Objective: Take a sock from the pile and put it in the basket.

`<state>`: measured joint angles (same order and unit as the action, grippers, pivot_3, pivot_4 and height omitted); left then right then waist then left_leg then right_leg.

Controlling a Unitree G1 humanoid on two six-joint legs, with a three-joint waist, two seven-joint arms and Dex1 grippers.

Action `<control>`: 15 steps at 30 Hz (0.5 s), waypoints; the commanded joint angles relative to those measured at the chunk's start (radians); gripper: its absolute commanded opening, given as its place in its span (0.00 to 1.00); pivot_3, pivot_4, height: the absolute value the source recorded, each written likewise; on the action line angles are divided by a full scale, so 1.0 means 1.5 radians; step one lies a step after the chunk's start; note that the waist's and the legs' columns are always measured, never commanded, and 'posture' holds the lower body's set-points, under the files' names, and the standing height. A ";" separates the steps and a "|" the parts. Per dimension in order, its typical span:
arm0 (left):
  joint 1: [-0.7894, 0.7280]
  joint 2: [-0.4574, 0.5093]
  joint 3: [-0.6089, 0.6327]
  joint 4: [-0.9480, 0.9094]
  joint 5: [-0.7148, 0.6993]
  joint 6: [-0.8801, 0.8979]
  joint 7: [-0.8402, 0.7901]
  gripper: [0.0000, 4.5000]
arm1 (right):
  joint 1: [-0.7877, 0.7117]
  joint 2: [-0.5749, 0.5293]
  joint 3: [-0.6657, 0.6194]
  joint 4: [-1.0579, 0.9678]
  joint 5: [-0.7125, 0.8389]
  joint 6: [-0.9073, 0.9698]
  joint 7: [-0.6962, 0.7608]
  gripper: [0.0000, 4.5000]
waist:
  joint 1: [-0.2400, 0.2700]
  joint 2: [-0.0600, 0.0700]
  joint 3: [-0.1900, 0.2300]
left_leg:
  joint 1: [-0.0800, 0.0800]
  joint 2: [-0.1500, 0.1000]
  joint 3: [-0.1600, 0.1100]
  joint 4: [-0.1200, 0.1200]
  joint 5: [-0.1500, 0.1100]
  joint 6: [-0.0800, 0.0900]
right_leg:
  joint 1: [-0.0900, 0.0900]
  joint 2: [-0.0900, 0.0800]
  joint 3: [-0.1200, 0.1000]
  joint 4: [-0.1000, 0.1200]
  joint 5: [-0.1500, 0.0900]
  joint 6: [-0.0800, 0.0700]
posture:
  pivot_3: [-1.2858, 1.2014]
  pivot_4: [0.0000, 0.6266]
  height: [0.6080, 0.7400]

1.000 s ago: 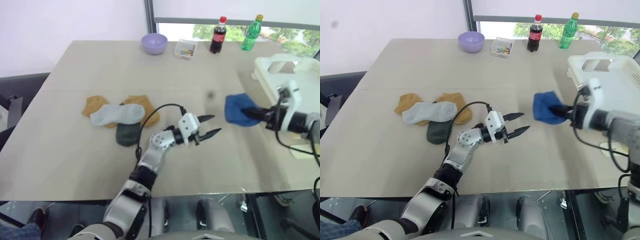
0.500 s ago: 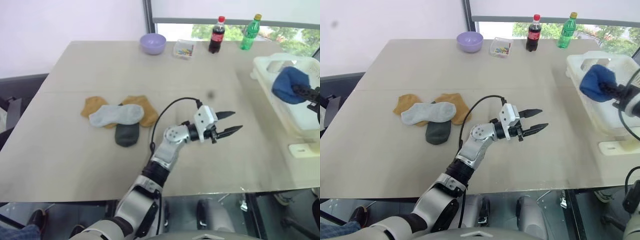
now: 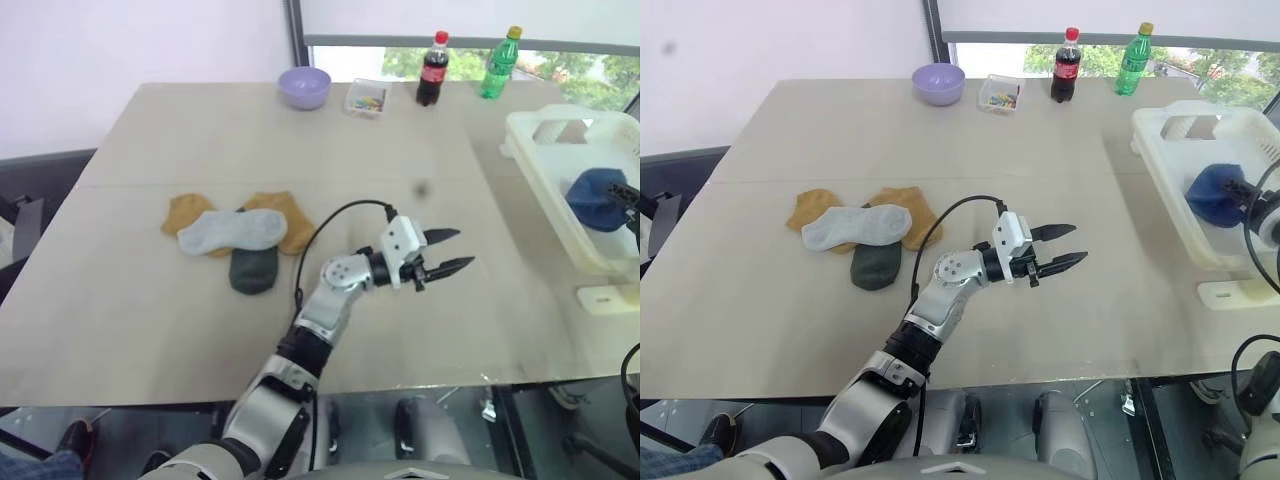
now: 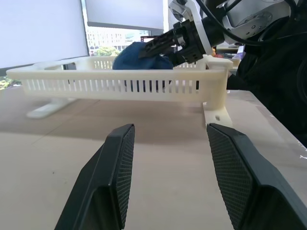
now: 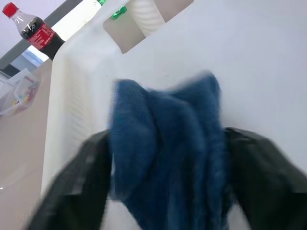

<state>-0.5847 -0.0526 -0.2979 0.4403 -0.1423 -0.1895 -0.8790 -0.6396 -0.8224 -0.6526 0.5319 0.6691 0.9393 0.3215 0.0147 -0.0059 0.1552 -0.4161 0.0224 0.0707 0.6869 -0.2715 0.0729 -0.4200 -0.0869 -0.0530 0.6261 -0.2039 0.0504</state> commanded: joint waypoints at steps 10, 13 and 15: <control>0.003 0.014 0.010 -0.031 -0.005 0.002 0.004 0.57 | 0.016 -0.002 0.050 -0.107 -0.065 -0.205 0.081 0.90 | -0.001 0.000 0.000 | 0.000 0.000 0.000 0.000 0.000 0.000 | 0.000 0.000 0.001 0.000 0.000 0.000 | 0.52 0.24 0.95; 0.007 0.026 0.019 -0.042 -0.007 0.007 0.013 0.57 | 0.034 0.013 0.067 -0.163 -0.049 -0.232 0.145 0.90 | -0.002 0.001 0.000 | 0.001 0.000 0.000 0.000 0.000 0.000 | 0.000 0.001 0.001 0.000 0.000 0.000 | 0.52 0.24 0.95; 0.024 0.051 0.032 -0.072 -0.003 0.026 0.027 0.57 | 0.077 0.047 0.093 -0.262 -0.006 -0.233 0.220 0.90 | -0.002 0.001 0.000 | 0.001 0.000 0.000 0.000 0.000 0.000 | 0.000 0.001 0.001 0.000 0.000 0.000 | 0.52 0.24 0.95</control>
<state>-0.5641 0.0082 -0.2744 0.4020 -0.1422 -0.1676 -0.8581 -0.5590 -0.7828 -0.5479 0.2731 0.5954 0.6114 0.5505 0.0116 -0.0051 0.1552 -0.4151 0.0236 0.0708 0.6866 -0.2716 0.0730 -0.4200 -0.0850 -0.0518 0.6262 -0.2038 0.0510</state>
